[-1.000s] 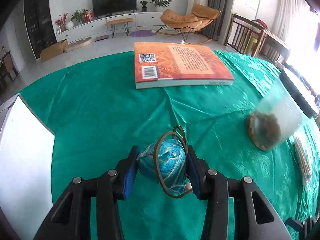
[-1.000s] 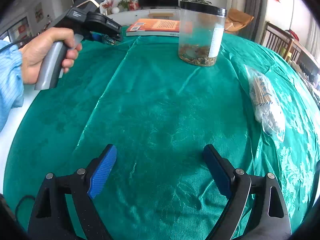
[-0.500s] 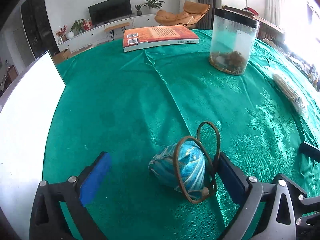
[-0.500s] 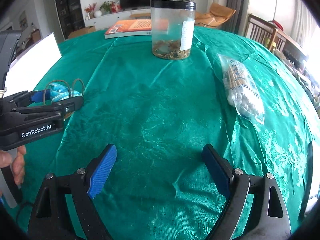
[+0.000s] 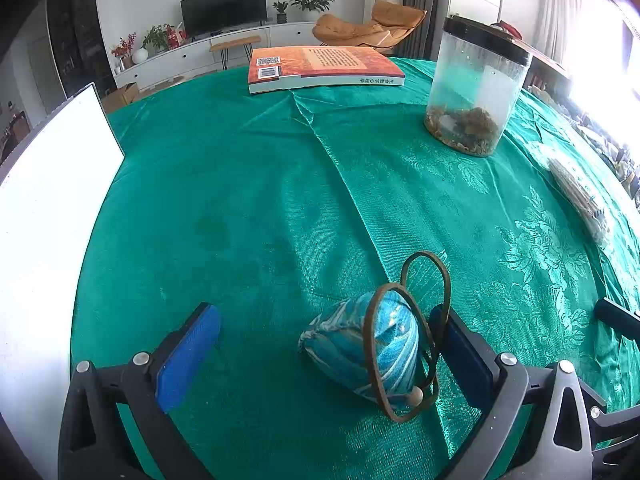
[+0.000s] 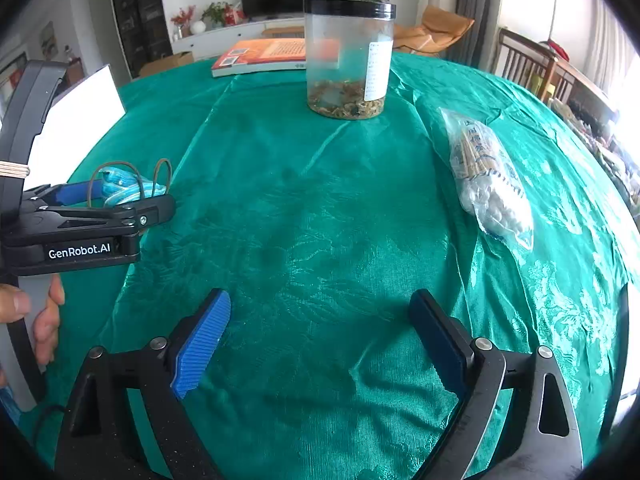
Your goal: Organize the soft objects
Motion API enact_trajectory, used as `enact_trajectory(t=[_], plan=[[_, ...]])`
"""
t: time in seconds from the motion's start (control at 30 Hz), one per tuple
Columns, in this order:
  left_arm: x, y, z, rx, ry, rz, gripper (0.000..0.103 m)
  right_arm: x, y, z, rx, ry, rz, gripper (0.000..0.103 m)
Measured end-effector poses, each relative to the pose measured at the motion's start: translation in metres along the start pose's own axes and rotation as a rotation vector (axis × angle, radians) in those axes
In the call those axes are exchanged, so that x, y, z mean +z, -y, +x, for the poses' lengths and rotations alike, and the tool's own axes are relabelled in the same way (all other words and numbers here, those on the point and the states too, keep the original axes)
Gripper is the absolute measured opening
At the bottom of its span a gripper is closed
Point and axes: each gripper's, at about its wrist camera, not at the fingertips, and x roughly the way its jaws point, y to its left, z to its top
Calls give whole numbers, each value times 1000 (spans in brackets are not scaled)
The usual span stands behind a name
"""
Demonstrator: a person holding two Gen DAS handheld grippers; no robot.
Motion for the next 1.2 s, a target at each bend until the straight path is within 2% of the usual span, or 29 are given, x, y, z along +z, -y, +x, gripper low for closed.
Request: enact_trajectory(t=[0.73,0.83,0.9,1.0,1.1,1.2], plan=[[0,0,-2,0,0,0,103,0,0,0,1,0,0,93],[0,0,-1,2,0,1,103,-1,2,-5,21,3,13,91],[0,0,0,2,-5,4,103,3,15,-20,81,60,81,90],[7,0,2,-10,-88,16,103,24,47,-34,1,114,161,91],[9,-3,0,-22,-107,-5,98,59,94,-17,-94,40,252,90],[8,-2,-5,-25,-98,0,80,85,124,19,-50,-100,301,90]])
